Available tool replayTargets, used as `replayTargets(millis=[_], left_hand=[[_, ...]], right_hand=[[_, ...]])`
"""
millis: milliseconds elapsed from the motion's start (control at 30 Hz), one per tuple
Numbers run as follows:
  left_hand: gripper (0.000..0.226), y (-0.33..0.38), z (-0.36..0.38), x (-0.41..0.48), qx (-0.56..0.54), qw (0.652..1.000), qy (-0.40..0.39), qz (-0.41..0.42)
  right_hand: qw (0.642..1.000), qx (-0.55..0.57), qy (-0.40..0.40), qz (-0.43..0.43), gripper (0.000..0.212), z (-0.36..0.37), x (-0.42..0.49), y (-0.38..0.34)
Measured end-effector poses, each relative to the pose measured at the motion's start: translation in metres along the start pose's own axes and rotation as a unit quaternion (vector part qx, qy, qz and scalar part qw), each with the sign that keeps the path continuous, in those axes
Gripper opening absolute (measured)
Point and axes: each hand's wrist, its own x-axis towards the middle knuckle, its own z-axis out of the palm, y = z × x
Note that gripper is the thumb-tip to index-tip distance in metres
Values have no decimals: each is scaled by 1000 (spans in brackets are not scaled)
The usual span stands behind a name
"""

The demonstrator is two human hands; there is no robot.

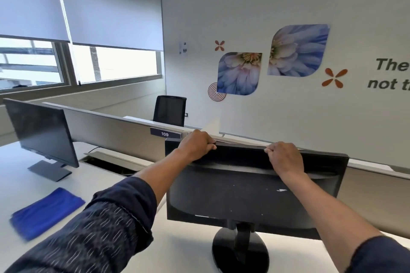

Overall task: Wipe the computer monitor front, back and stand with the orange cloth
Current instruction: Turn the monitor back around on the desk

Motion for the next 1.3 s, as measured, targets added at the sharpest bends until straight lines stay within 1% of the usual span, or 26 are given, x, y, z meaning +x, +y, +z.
replayTargets(millis=[200, 433, 567, 667, 833, 1000, 1100, 1233, 1300], left_hand=[[22, 1, -5, -19, 17, 1000, 17, -4], [19, 12, -10, -32, 40, 998, 43, -31], [17, 19, -16, -38, 60, 996, 43, -52], [17, 22, -23, -42, 77, 995, 36, -52], [25, 25, -33, -53, 72, 996, 11, -43], [26, 28, -42, -67, 53, 998, -5, -35], [28, 32, -45, -73, 48, 998, -13, -42], [31, 36, -45, -76, 27, 998, -21, -56], [33, 39, -45, -77, 18, 998, -27, -60]], right_hand=[[1000, 18, -10, -6, 23, 7, 5, -6], [999, 37, -22, -13, 22, 10, 9, -10], [997, 31, -68, -24, 35, 13, 10, -17], [993, 56, -100, -8, 43, 10, 9, -29], [984, 99, -144, 29, 55, 6, 2, -51], [971, 157, -171, 64, 54, 13, -1, -71], [967, 177, -161, 86, 57, 19, -2, -81], [971, 177, -125, 105, 47, 17, -5, -92], [969, 179, -127, 114, 55, 14, -8, -97]])
